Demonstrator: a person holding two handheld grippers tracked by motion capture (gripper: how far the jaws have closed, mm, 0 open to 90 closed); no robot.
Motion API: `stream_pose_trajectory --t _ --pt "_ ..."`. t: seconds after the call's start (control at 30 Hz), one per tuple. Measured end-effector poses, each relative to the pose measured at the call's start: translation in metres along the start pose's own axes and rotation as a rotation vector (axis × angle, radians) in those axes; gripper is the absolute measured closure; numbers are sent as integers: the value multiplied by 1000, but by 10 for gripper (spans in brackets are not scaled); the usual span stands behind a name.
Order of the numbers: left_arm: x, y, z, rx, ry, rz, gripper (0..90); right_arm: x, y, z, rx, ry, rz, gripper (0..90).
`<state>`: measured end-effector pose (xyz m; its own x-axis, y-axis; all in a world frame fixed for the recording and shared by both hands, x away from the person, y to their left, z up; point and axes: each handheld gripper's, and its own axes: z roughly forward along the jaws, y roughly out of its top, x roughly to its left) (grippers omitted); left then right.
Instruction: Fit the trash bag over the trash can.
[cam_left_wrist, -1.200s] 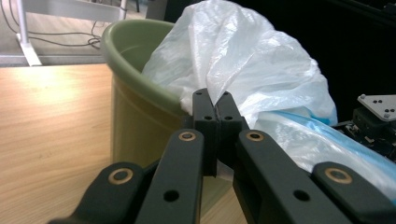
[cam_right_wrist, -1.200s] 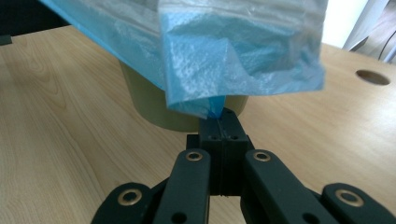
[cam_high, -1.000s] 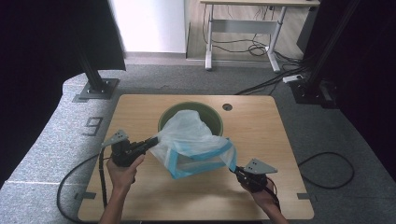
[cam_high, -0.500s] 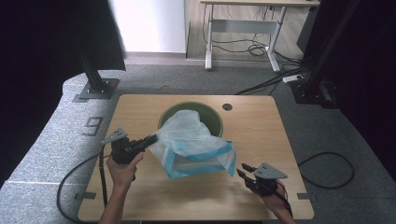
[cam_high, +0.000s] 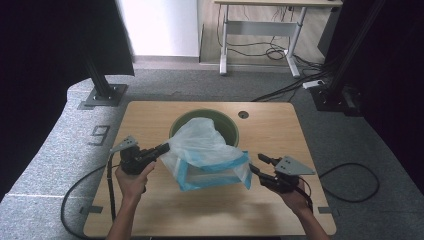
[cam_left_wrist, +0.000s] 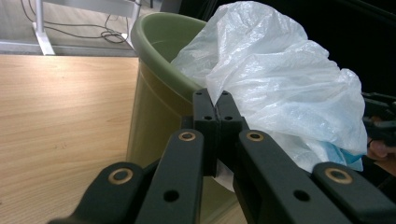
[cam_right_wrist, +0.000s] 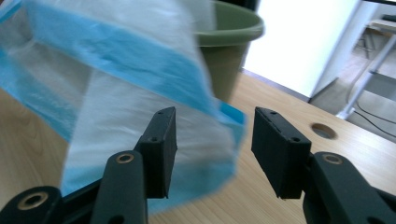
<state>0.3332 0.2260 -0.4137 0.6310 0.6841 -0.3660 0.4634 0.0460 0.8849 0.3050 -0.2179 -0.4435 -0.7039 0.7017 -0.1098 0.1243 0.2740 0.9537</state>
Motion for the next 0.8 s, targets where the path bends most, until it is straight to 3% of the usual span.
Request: stream_pose_trajectory --t 0.13,0.23,0.47,0.63,0.8 --pt "0 2 0 4 -8 -1 897 9 4 19 30 13 -47 478" --pt "0 4 -1 5 -12 0 896 7 5 24 25 20 -36 484" --pt "1 5 0 12 -13 -1 895 6 17 25 -26 68 -41 722" --pt "1 10 0 22 -9 12 895 4 26 25 -54 10 -34 819" --pt "4 27 0 57 14 35 893 -1 42 33 -38 -23 -54 886"
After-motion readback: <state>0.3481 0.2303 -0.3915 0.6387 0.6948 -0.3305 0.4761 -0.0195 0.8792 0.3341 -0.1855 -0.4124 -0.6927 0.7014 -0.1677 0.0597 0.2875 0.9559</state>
